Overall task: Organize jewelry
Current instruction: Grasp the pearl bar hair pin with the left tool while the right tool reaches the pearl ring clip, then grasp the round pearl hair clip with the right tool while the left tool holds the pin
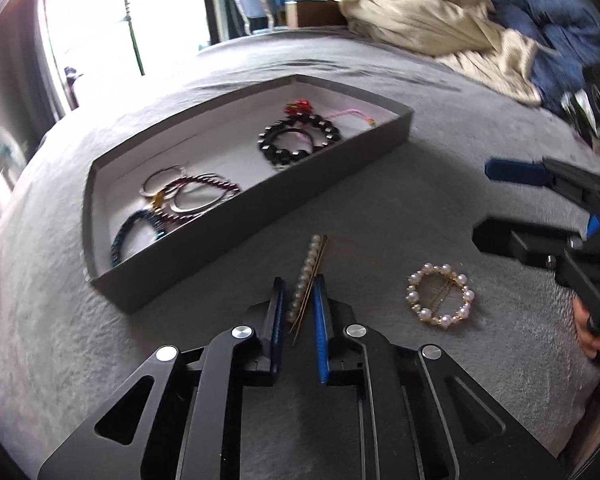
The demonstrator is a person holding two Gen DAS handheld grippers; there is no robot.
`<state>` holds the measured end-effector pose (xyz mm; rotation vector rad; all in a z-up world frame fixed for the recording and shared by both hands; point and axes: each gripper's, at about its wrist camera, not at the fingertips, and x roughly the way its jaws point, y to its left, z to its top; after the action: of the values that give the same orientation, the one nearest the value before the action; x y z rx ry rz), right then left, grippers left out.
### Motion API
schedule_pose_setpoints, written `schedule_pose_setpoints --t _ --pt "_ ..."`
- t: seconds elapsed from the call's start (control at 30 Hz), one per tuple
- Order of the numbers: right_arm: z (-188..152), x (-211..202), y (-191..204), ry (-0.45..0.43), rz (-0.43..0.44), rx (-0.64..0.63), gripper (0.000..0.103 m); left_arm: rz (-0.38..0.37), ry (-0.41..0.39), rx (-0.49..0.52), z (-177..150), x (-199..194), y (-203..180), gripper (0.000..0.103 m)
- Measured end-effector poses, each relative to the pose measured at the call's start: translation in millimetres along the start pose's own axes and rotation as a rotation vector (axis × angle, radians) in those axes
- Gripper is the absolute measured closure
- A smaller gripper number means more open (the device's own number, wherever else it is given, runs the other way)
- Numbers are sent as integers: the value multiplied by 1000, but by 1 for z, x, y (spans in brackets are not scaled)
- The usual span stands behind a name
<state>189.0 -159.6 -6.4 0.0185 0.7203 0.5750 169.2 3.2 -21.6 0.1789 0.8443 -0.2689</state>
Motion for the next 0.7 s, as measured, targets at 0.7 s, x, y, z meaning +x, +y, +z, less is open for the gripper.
schedule_pose_setpoints --t 0.7 --pt "-14 35 52 176 38 -176 25 8 -4 -93 -6 -7 14 79"
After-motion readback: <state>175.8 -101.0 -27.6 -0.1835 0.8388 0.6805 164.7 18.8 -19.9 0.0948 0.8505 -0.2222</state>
